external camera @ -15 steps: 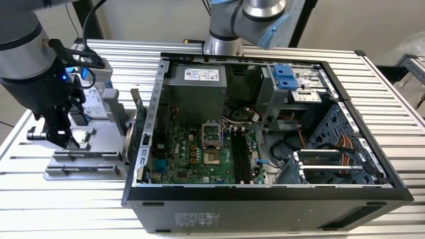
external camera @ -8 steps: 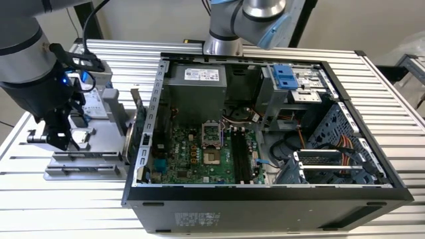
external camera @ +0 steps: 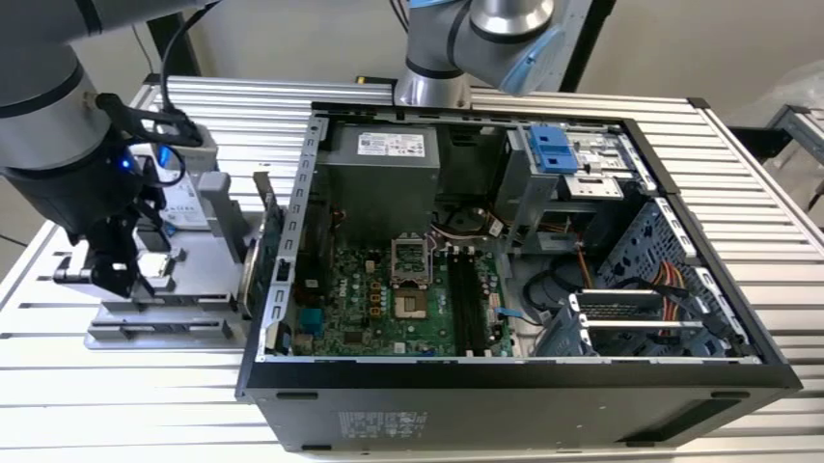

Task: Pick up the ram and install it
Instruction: 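Pick up the ram and move it above insertion slot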

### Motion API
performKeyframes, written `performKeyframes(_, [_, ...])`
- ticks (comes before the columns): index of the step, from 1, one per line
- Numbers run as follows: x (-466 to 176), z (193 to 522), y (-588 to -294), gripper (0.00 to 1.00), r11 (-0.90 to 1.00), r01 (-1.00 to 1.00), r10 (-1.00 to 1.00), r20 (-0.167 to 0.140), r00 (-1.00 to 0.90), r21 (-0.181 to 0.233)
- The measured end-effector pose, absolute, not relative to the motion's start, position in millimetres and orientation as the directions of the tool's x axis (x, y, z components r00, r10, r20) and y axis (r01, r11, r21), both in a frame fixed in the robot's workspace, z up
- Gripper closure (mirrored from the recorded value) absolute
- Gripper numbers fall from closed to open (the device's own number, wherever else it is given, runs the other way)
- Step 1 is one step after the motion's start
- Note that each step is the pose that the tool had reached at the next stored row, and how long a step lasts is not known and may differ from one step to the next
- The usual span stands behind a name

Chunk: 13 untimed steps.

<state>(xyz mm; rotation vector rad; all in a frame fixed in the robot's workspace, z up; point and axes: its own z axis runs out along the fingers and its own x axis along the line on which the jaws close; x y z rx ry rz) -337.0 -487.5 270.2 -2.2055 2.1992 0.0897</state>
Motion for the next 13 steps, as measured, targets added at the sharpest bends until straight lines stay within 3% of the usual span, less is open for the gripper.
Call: performKeyframes(13, [-337.5,259.9,-489.6,0.00,-0.003,-1.000,-0.998,-0.059,0.002,0.028])
